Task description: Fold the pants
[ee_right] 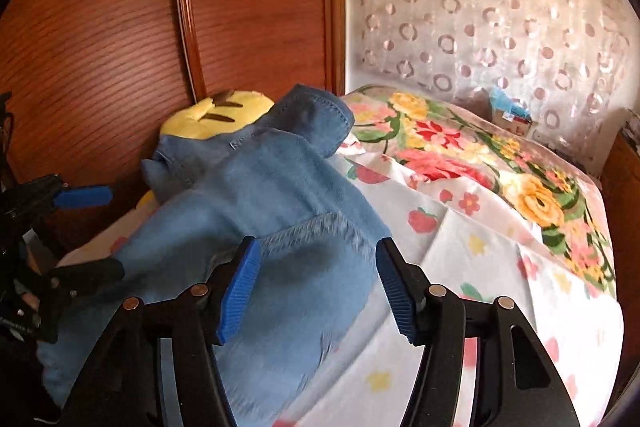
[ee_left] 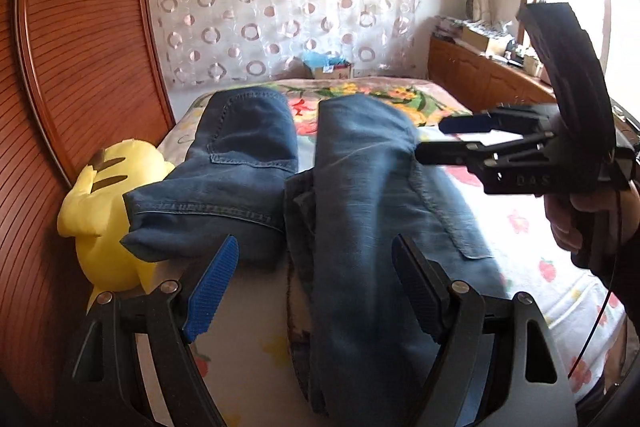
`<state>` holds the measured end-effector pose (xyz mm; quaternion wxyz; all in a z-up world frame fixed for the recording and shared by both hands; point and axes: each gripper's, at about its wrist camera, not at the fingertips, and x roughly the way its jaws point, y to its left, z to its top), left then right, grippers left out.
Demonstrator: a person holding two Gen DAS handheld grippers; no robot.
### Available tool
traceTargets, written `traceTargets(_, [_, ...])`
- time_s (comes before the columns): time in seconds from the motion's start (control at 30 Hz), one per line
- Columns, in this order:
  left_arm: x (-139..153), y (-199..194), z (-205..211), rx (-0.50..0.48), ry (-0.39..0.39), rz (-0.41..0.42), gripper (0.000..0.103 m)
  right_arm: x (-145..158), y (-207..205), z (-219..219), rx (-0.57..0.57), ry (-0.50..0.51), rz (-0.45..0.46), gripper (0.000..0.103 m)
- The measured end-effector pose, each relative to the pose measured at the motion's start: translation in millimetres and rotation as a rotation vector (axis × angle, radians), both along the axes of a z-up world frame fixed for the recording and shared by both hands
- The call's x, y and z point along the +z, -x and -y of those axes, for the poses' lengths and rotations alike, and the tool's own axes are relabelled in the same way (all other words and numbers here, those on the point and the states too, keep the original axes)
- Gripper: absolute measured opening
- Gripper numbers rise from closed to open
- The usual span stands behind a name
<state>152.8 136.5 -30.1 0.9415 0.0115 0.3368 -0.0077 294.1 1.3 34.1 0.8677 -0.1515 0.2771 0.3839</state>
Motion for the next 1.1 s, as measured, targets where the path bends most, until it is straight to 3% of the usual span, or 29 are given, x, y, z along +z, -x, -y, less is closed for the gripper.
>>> traceTargets(0.4, [-37.3,-27.7,-13.5,0.011,0.028,-0.104,0.080,-25.6,-50.0,-15.2,0.033,0.032,-0.063,0.075])
traceTargets(0.6, [-45.7,-28.0,-15.3,-0.010,0.064,-0.128,0.080,-15.9,-57.5,0.8,0.018,-0.015,-0.124,0.080])
traceTargets(0.87, [-42.3,-35.9,-27.7,-0.056,0.194,-0.157,0.080,-24.7,-58.3,20.0,0.002,-0.020,-0.217,0.086])
traceTargets(1.1, [-45.5,-49.7,-25.4,-0.136,0.298,-0.195,0.060,-31.5,-67.1,23.8,0.011,-0.059,-0.306,0.086])
